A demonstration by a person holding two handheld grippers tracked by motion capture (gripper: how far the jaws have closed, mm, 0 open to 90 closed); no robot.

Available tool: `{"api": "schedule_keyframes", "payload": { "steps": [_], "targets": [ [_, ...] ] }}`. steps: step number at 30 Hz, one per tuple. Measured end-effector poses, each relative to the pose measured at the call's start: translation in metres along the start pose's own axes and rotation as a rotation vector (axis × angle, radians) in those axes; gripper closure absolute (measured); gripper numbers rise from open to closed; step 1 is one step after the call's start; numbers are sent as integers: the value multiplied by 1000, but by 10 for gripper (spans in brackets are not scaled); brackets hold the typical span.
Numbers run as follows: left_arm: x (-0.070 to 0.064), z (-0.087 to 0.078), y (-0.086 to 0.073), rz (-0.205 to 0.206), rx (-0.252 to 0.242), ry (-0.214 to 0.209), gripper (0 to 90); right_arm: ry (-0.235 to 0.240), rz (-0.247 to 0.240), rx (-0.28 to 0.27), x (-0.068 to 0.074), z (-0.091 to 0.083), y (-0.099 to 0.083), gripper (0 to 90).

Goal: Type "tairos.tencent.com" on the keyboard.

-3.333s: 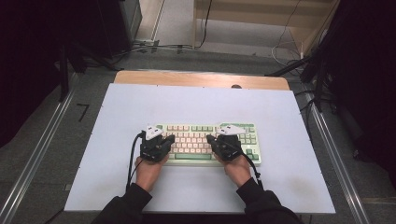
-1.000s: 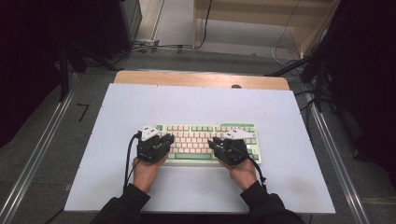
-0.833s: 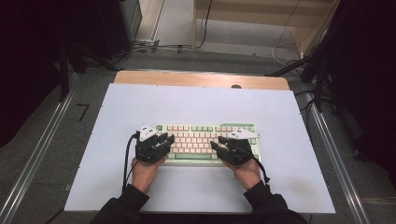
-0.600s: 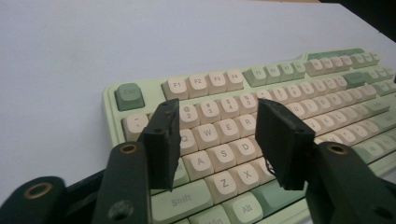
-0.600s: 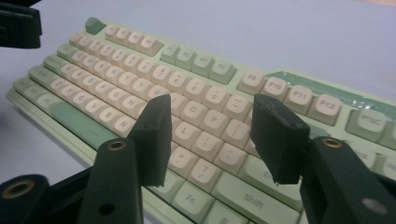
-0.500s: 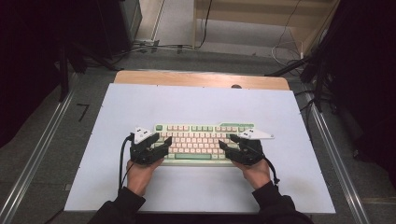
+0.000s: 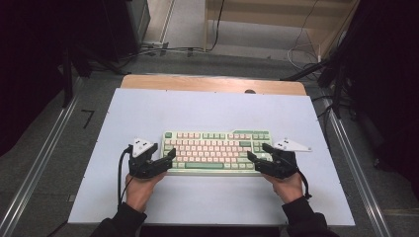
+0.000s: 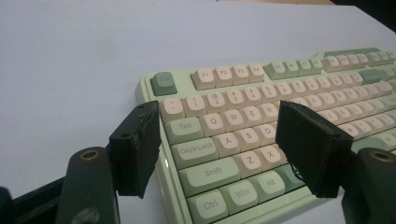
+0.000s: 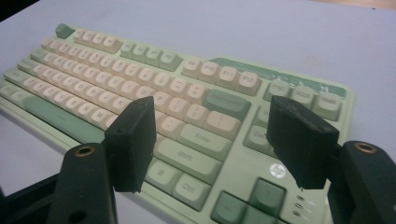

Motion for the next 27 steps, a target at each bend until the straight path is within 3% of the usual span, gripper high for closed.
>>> {"api": "schedule_keyframes", "payload": {
  "steps": [12,27],
  "targets": [
    [12,-13,-7,-9,-11,13,292,-62,49,-18,-24,-34,-19,291],
    [40,-25,-20,-43,-16,79,284,-162,116,-46,-52,-78,-43,290]
  ]
}}
Point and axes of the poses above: each handheld gripper's, and its own axes: z roughly forward along the jaws, y roughly out of its top, x roughly to its left, the point moved 2 cm from there along z, roughly forward along the jaws, and after that the axes turned 14 degrees about y, right-handed, at the moved point
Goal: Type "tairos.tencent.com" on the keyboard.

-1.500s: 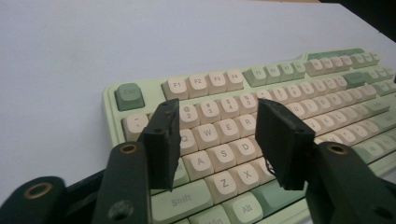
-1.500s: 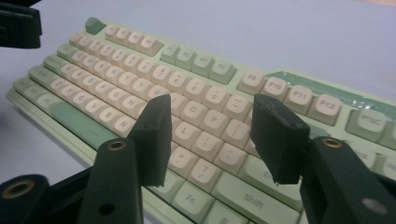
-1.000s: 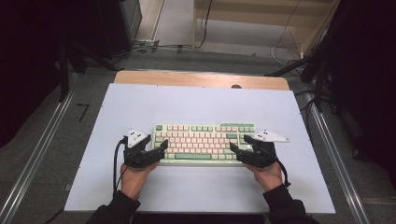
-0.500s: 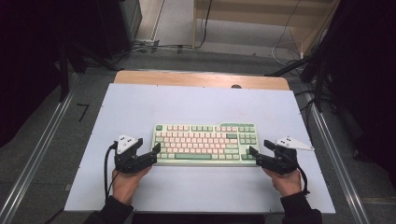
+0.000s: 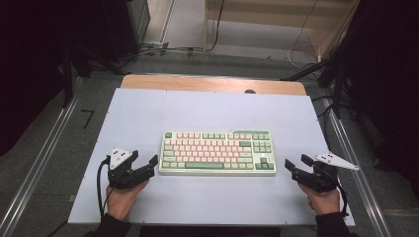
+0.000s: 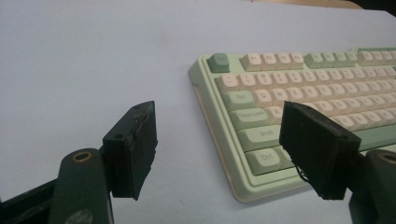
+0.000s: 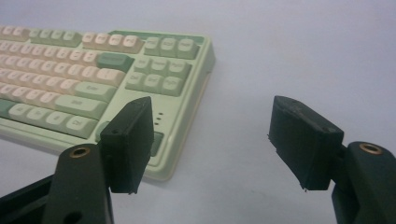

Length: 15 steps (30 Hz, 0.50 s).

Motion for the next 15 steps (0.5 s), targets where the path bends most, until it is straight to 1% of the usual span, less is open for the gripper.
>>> {"api": "schedule_keyframes", "payload": {
  "steps": [5,8,12,15],
  "targets": [
    [8,-2,-4,-8,9,17,285,-28,27,-6,-11,-11,-6,288],
    [11,-4,-6,-12,12,19,285,-49,32,3,-14,-15,-9,288],
    [17,-5,-8,-14,16,37,285,-63,43,3,-19,-21,-13,288],
    [20,-5,-10,-24,27,35,285,-75,58,2,-22,-24,-15,288]
  ]
}}
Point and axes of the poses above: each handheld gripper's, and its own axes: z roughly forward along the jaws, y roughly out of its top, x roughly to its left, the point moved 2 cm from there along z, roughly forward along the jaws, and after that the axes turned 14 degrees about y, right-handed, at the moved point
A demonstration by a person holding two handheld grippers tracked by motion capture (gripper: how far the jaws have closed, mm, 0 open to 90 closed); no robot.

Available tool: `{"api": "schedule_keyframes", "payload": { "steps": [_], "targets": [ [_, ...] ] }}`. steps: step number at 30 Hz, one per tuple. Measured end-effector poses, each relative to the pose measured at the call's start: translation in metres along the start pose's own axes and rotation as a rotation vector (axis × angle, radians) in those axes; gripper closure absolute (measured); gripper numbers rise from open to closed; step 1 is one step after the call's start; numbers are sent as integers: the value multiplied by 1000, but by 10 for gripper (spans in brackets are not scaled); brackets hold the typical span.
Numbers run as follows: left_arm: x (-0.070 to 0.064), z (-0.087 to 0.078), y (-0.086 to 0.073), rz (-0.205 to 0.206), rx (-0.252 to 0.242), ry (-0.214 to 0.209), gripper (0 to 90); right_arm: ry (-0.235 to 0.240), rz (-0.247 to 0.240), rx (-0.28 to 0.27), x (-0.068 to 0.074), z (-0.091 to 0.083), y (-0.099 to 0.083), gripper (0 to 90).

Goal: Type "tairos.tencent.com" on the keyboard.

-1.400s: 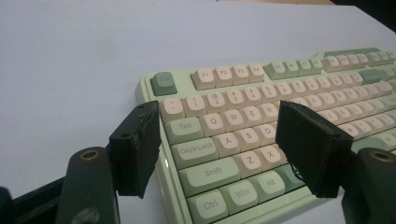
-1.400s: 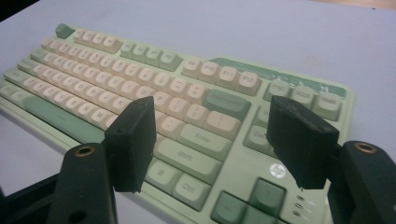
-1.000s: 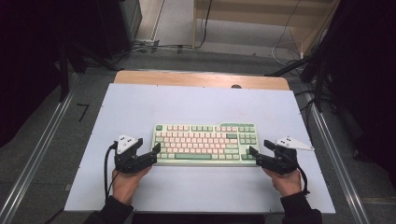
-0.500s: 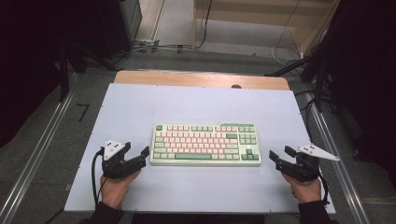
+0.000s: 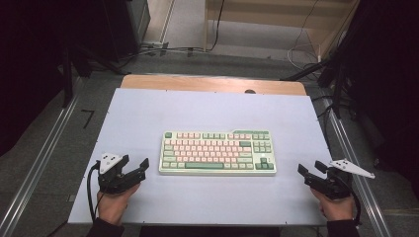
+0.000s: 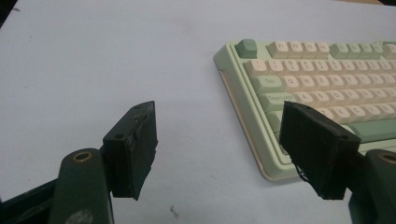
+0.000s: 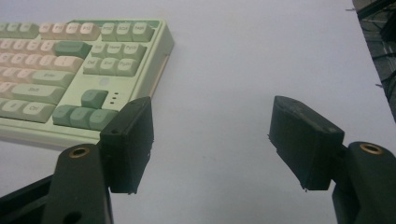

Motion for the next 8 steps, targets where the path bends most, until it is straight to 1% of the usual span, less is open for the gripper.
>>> {"api": "schedule_keyframes", "payload": {
  "steps": [4,8],
  "targets": [
    [4,0,-2,2,-1,15,285,-8,11,2,-3,-2,-2,278],
    [8,2,-5,1,-4,44,283,-15,29,3,-7,-3,-4,258]
  ]
}}
Point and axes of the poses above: each handheld gripper's, and its own axes: z roughly forward along the jaws, y roughly out of its top, x roughly to its left, the point moved 2 cm from there along z, roughly forward along the jaws, and after that the axes turned 14 degrees about y, right-handed, at the moved point
